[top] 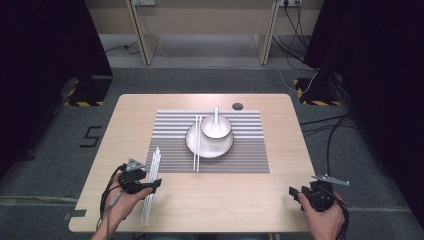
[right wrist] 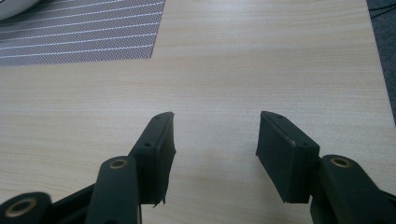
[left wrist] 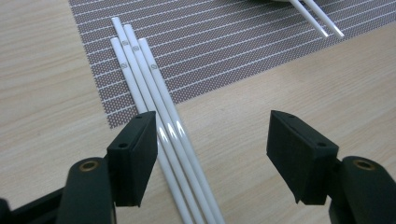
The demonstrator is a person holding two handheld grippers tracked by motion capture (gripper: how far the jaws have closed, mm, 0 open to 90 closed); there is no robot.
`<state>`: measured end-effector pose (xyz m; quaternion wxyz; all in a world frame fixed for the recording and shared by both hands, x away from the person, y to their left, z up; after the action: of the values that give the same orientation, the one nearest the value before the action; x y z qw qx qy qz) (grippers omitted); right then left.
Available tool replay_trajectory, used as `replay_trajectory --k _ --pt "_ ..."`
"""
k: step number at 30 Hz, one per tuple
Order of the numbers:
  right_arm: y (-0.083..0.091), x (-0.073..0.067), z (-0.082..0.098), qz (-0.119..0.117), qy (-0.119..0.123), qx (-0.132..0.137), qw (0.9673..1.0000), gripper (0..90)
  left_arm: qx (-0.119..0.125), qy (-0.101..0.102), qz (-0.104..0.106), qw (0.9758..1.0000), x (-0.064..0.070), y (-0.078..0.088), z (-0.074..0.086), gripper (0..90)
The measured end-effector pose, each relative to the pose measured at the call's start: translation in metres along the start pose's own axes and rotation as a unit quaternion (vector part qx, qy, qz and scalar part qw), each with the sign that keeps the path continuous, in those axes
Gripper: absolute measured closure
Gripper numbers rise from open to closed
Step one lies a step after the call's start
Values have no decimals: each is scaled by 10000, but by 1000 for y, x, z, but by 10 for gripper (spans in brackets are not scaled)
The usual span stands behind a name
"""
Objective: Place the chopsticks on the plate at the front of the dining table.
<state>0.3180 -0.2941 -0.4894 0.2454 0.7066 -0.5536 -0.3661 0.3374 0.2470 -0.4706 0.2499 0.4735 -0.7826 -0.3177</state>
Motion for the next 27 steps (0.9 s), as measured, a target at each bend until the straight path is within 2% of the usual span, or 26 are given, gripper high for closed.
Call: replay_trajectory --k 27 --pt "1 0 0 36 -12 47 10000 466 179 215 -129 9995 -25 17 21 334"
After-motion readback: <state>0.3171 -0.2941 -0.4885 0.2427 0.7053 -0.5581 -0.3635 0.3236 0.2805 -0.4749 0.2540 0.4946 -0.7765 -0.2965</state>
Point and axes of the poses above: each handheld gripper's, and its own axes: y roughly backward along the jaws, z roughly out of its underside, x roughly to its right, the point moved 1 cm from there along -y, roughly forward along the jaws, and after that the axes turned 1 degree about -y, right-handed, at the moved point
